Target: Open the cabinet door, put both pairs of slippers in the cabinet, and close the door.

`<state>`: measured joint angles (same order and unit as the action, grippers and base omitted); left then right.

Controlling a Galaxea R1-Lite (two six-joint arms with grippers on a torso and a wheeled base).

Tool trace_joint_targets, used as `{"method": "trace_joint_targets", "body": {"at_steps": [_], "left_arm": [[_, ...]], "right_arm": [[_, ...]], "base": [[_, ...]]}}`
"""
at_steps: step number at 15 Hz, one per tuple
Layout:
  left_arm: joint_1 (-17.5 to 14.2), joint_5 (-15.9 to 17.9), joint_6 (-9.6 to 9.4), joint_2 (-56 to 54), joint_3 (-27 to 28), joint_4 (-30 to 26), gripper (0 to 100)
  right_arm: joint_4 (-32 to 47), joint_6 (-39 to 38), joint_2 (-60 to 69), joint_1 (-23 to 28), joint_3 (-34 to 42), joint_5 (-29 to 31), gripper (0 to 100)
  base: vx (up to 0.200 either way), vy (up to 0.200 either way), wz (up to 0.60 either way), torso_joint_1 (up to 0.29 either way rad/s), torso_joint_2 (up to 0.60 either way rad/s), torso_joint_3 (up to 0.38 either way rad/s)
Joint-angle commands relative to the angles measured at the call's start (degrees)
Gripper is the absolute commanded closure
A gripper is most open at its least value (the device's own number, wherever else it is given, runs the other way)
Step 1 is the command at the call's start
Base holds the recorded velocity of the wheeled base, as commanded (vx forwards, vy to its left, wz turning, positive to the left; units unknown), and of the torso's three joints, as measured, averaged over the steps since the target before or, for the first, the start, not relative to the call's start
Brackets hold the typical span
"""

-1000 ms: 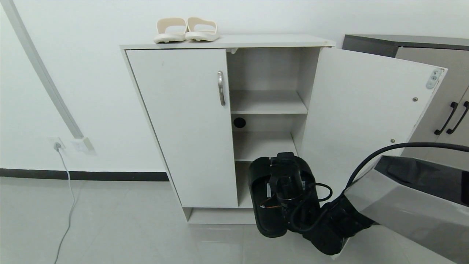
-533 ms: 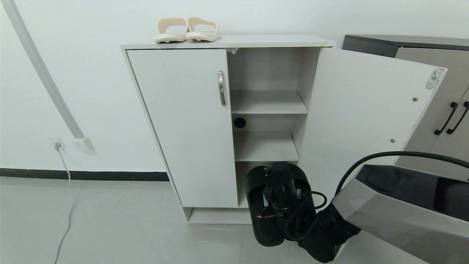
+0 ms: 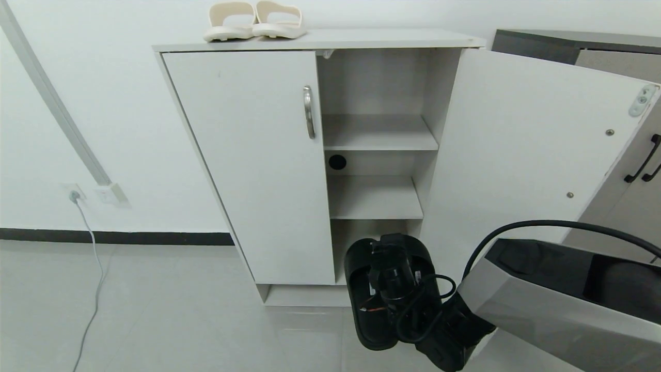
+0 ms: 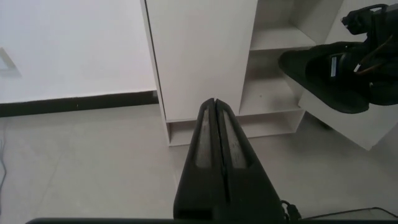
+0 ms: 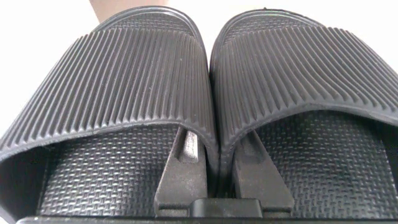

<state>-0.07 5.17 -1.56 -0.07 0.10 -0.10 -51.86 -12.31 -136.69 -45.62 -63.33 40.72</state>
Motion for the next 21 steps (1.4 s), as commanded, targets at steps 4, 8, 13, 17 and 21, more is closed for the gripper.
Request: {"method": "trace_joint_targets", "body": {"at_steps": [4,8,13,17,21], "left_arm": [[0.0,0.0,-0.02,0.1,0.0,0.0,100],[0.0,-0.1,-0.02,0.1,0.0,0.0,100],[0.0,-0.1,-0.02,0.1,0.0,0.0,100],[0.0,-0.1,-0.02,0.1,0.0,0.0,100],[0.0,-0.1,-0.02,0.1,0.0,0.0,100]], "right_arm": [[-1.2,0.0,-2.3,0.0,-0.7,0.1,100],[-13.9,4.6,-4.9,0.5,-2.1,0.9,100],[-26.5,13.9,-6.0,0.9,-1.0,1.8,100],[-26.4,13.9,-6.0,0.9,-1.0,1.7,100],[-26.4,13.9,-6.0,0.9,-1.0,1.7,100]], "base": [[0.000,0.000,0.00,0.002,0.00,-0.190],[0.000,0.000,0.00,0.002,0.00,-0.109],[0.000,0.000,0.00,0.000,0.00,0.000],[0.000,0.000,0.00,0.000,0.00,0.000],[0.100,0.000,0.00,0.000,0.00,0.002]]}}
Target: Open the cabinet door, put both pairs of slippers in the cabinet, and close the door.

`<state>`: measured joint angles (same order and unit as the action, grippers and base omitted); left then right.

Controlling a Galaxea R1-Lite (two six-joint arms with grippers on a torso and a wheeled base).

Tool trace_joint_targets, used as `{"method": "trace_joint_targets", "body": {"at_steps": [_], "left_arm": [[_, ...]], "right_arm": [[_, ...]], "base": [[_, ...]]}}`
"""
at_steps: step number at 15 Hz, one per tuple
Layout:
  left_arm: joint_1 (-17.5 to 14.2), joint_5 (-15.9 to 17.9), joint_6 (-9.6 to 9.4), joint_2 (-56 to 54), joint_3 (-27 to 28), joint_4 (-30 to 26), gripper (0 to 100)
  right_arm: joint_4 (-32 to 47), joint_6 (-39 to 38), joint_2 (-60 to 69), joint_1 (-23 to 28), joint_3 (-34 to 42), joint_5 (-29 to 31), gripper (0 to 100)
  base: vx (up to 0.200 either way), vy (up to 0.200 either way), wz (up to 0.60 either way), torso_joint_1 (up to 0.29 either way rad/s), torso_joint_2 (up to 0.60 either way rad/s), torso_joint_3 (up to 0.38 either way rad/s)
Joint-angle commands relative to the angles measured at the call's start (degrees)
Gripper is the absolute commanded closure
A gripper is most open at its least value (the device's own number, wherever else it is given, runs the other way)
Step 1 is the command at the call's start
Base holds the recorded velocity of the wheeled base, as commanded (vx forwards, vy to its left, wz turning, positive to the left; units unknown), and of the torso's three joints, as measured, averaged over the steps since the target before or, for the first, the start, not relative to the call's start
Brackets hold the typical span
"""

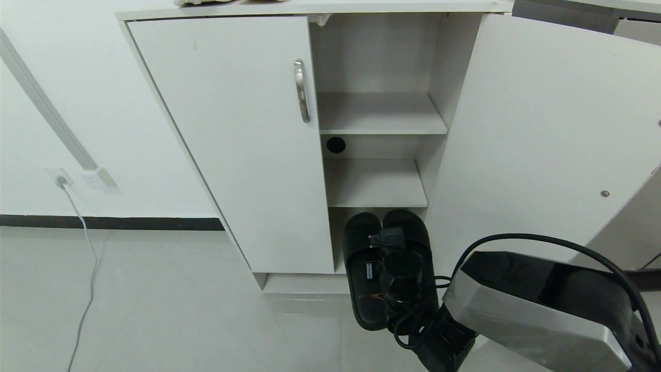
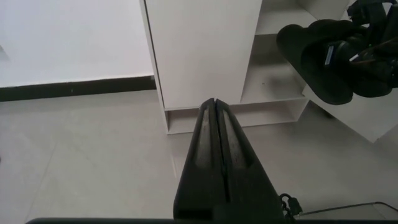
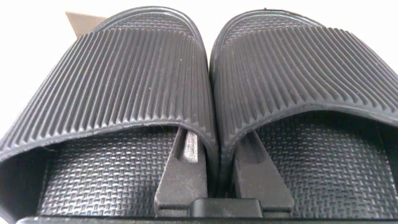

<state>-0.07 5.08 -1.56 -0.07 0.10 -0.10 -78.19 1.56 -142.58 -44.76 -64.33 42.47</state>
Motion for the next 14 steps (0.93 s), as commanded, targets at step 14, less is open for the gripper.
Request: {"method": "trace_joint_targets", "body": {"at_steps": [14], "left_arm": [[0.0,0.0,-0.20,0.1,0.0,0.0,100]], "right_arm": [[3.9,-0.1,-0.1,0.5,-6.2,-0.3,100]], "base": [[0.157,0.000,0.00,0.001,0.00,0.000]]}}
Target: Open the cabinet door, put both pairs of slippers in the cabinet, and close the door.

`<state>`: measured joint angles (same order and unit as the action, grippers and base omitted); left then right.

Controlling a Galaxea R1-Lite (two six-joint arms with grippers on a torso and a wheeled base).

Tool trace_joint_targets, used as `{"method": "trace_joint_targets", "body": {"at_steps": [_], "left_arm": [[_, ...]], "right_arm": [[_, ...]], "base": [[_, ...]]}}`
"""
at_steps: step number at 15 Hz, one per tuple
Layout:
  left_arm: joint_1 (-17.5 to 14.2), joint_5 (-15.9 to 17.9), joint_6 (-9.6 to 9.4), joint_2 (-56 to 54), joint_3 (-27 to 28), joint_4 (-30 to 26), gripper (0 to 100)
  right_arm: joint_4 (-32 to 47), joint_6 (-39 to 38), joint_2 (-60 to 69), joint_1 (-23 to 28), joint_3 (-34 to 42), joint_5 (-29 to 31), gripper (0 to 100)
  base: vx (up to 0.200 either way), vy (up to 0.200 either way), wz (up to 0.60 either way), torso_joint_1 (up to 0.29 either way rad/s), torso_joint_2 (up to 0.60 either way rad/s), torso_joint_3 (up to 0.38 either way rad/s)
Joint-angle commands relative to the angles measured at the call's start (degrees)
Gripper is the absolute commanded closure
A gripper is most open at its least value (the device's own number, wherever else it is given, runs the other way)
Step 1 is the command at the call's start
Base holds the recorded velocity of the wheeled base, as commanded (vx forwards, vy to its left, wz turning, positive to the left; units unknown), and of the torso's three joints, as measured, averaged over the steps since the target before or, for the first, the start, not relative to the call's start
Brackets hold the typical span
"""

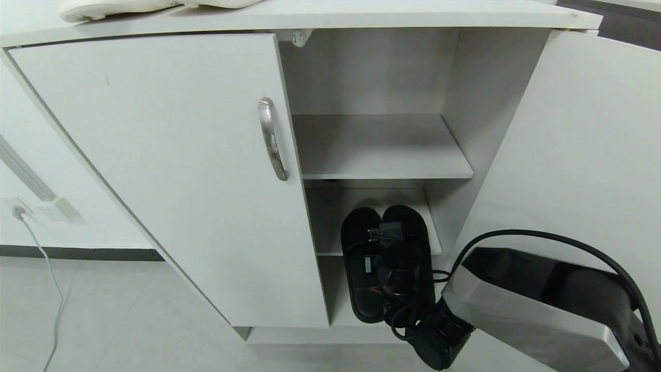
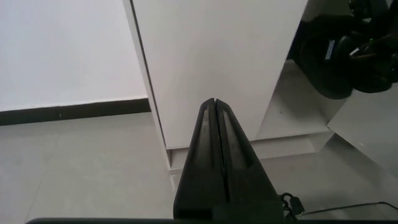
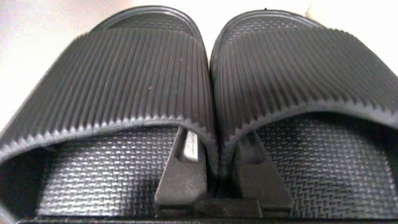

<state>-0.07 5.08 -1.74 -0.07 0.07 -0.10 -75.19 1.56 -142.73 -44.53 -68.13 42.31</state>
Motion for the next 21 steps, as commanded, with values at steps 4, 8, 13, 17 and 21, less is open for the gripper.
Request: {"method": "trace_joint_targets", "body": {"at_steps": [4,8,13,17,21], "left_arm": [[0.0,0.0,-0.01,0.1,0.0,0.0,100],[0.0,0.0,0.07,0.1,0.0,0.0,100],[0.0,-0.1,0.07,0.1,0.0,0.0,100],[0.0,-0.2,0.16,0.1,0.0,0.0,100],[0.0,-0.2,0.16,0.1,0.0,0.0,100]], "right_arm": [[17.3,-4.8,-0.7,2.9,-14.6,-2.2,100],[23.7,-5.3,-3.6,6.0,-22.8,-5.2,100],[31.0,-5.3,-7.7,7.5,-33.6,-5.2,100],[34.1,-5.3,-8.8,8.8,-38.8,-5.2,100],[37.7,-5.3,-10.7,8.9,-44.1,-5.2,100]], "base": [[0.000,0.000,0.00,0.000,0.00,0.000],[0.000,0.000,0.00,0.000,0.00,0.000],[0.000,0.000,0.00,0.000,0.00,0.000],[0.000,0.000,0.00,0.000,0.00,0.000],[0.000,0.000,0.00,0.000,0.00,0.000]]}}
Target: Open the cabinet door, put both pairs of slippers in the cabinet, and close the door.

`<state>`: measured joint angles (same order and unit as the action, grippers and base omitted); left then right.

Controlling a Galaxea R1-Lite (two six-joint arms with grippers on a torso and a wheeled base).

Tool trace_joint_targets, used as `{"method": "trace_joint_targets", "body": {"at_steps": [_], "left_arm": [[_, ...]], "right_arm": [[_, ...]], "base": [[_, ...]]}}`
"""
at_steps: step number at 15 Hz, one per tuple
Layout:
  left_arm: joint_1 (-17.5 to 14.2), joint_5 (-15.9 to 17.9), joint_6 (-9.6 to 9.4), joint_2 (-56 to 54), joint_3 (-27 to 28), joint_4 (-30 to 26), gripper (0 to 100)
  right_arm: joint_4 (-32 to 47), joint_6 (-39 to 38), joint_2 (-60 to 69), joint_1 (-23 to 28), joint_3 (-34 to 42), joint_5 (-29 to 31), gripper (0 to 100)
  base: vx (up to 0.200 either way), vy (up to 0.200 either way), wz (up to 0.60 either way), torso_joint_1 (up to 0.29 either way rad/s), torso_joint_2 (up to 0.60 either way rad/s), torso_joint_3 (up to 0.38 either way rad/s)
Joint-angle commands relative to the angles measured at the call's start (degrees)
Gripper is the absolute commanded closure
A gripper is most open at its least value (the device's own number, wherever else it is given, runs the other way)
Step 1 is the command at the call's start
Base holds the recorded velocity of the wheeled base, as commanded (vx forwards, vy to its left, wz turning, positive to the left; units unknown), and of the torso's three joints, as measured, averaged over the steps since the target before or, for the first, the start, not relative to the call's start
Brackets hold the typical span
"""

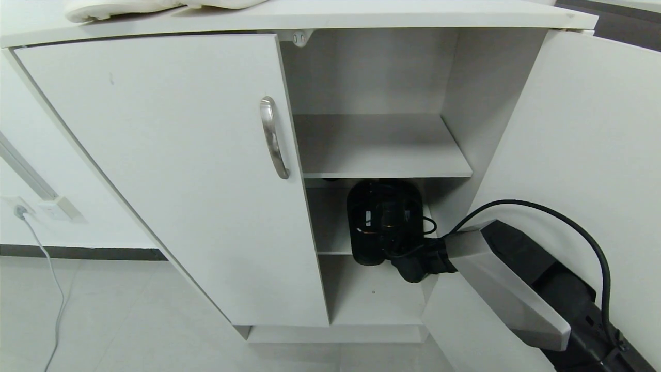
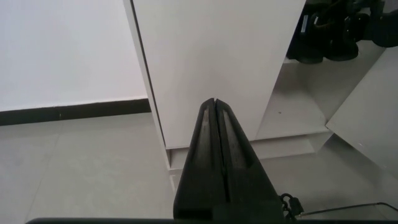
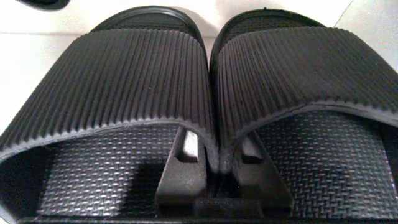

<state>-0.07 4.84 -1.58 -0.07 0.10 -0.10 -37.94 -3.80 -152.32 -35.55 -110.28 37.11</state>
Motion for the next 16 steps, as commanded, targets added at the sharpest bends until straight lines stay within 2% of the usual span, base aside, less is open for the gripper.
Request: {"method": "trace_joint_targets", "body": {"at_steps": [1,3,4,9,14,16], "left_arm": [[0.0,0.0,0.00,0.1,-0.1,0.0,100],[0.0,0.0,0.00,0.1,0.0,0.0,100],[0.0,0.0,0.00,0.1,0.0,0.0,100],[0.0,0.0,0.09,0.1,0.0,0.0,100],[0.0,0.0,0.09,0.1,0.0,0.0,100],[0.0,-0.1,0.09,0.1,0.0,0.0,100]], "right_arm": [[1.1,-0.1,-1.4,0.0,-2.8,0.0,100],[1.6,-0.4,-1.4,0.0,-2.8,0.0,100],[1.6,-0.4,-1.4,0.0,-2.8,0.0,0],[1.6,-0.4,-0.3,-0.3,1.6,0.3,0],[-3.3,-0.4,5.7,-2.2,11.0,0.7,0],[-7.3,-0.3,8.6,-3.7,16.8,2.8,0]], "base": [[0.000,0.000,0.00,0.000,0.00,0.000],[0.000,0.000,0.00,0.000,0.00,0.000],[0.000,0.000,0.00,0.000,0.00,0.000],[0.000,0.000,0.00,0.000,0.00,0.000],[0.000,0.000,0.00,0.000,0.00,0.000],[0.000,0.000,0.00,0.000,0.00,0.000]]}}
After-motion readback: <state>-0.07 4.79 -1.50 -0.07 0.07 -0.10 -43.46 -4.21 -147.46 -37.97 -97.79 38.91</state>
